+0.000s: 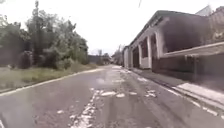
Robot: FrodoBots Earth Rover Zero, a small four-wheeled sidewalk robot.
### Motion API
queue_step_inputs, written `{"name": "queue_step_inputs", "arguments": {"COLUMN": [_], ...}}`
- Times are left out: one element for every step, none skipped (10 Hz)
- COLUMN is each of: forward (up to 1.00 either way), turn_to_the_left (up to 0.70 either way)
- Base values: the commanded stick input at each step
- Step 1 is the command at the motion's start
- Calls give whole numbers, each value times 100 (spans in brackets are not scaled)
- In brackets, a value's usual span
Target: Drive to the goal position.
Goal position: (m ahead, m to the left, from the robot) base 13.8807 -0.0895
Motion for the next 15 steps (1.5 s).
{"name": "queue_step_inputs", "arguments": {"forward": [70,70,70,70,70,70,70,70,70,70,70,70,70,70,70], "turn_to_the_left": [0,0,0,0,0,0,0,0,0,0,0,0,0,0,0]}}
